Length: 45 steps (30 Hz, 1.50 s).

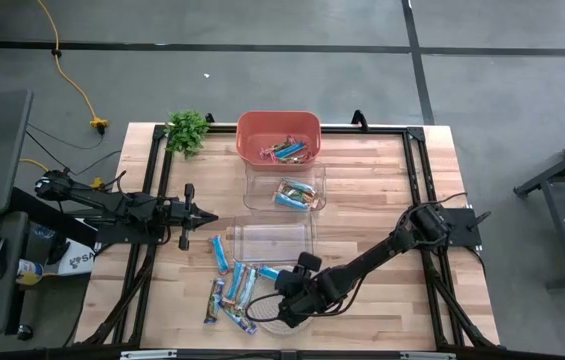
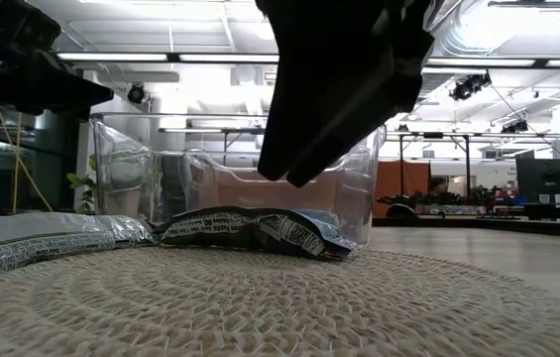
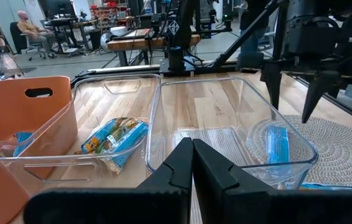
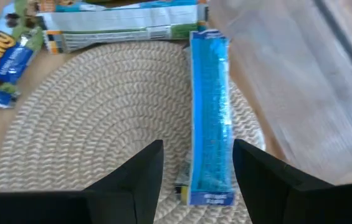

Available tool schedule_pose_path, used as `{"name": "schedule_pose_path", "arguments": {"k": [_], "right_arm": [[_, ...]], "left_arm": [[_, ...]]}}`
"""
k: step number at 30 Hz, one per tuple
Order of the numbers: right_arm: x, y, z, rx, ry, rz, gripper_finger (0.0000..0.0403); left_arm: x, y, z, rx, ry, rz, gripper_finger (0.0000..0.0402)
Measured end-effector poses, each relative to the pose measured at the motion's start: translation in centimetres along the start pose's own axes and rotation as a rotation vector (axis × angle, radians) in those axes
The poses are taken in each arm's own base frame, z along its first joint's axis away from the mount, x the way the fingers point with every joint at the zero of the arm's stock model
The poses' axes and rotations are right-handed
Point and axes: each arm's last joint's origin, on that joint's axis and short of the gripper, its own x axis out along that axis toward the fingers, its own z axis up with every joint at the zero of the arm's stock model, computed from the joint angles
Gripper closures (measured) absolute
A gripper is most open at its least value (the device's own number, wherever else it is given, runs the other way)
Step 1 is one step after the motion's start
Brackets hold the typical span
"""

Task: Pick and place Granola Bars by type
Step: Put the blue granola bar into the bottom transparent bin

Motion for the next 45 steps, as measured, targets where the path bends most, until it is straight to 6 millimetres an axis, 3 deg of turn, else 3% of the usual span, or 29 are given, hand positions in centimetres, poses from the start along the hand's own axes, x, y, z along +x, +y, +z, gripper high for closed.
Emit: {"name": "schedule_pose_path", "arguments": {"k": [23, 45], "right_arm": [[2.5, -0.4, -0.2, -0.008, -0.015, -0.068, 0.0226], [2.6, 0.3, -0.5, 0.073, -0.012, -0.011, 0.0226]], "left_arm": [[0.0, 0.0, 0.0, 0.000, 0.000, 0.000, 0.0394], [0.0, 0.0, 0.0, 0.000, 0.000, 0.000, 0.0394]]}}
